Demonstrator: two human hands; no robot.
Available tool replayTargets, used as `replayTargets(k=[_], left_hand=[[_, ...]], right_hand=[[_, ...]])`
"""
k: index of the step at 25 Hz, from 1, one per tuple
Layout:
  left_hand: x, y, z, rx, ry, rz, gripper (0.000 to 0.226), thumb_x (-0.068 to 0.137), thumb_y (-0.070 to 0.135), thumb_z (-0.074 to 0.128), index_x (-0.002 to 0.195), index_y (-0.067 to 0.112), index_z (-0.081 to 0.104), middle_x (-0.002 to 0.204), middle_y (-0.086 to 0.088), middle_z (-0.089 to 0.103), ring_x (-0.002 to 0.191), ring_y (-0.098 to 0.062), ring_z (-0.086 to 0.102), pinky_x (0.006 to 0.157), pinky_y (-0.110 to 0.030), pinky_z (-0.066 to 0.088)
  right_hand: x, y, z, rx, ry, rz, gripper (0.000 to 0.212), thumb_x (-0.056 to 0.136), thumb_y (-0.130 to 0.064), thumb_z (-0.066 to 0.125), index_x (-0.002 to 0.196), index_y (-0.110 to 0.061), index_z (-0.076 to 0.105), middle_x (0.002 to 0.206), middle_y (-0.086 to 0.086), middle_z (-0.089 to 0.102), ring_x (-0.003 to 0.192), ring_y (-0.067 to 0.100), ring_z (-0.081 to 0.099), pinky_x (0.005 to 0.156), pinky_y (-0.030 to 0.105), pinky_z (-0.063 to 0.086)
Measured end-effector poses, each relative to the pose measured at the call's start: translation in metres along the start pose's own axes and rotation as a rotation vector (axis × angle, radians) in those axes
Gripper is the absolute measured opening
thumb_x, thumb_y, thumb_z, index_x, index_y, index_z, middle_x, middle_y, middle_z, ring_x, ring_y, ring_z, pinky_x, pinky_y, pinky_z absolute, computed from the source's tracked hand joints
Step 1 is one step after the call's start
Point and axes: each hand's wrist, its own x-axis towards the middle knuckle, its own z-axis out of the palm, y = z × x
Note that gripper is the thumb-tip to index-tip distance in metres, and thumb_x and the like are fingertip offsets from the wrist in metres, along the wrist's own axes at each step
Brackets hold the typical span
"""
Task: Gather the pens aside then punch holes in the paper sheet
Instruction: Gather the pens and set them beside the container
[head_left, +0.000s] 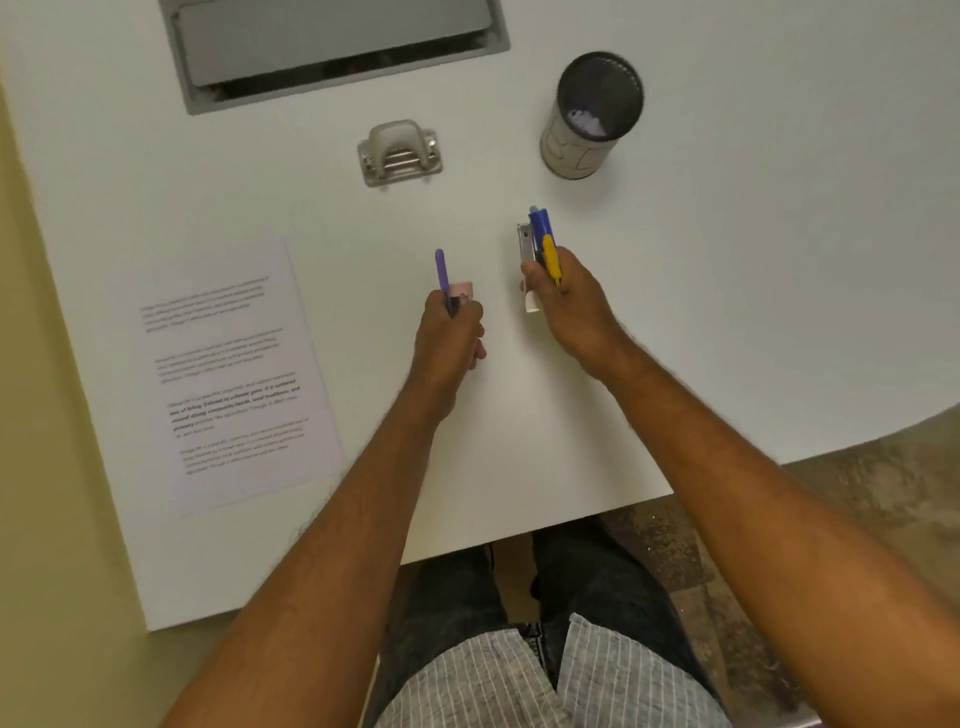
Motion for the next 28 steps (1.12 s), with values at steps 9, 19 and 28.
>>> replayTargets(k=[9,19,28], left_hand=[[0.034,0.069,0.168,-0.088,-0.155,-0.054,0.036,0.111,0.048,0.037,0.127,0.018,0.050,0.099,-0.004,0.060,0.079,-0.017,0.059,0.066,-0.030,0.054],[0.094,0.125,0.269,-0.108,-0.060,-0.060,0.029,0.111,0.040,0.045,0.125,0.015,0.050,0.092,-0.001,0.054,0.079,-0.018,0.060,0.067,-0.030,0.063],[0.104,0.129,0.267,0.262,0.090,0.075,0.041,0.104,0.048,0.054,0.113,0.008,0.058,0.102,-0.009,0.070,0.088,-0.029,0.073,0.081,-0.048,0.063]], right_hand=[[0.050,0.035,-0.124,0.076,0.124,0.110,0.036,0.110,-0.039,0.045,0.113,-0.006,0.060,0.094,0.009,0.064,0.082,0.017,0.055,0.079,0.033,0.046],[0.149,0.056,-0.197,-0.263,0.269,0.157,0.041,0.110,-0.040,0.046,0.131,-0.006,0.054,0.127,0.016,0.062,0.115,0.032,0.060,0.097,0.045,0.055],[0.147,0.052,-0.188,-0.353,0.307,0.122,0.045,0.103,-0.044,0.059,0.132,-0.010,0.052,0.129,0.011,0.056,0.117,0.025,0.058,0.094,0.039,0.056]])
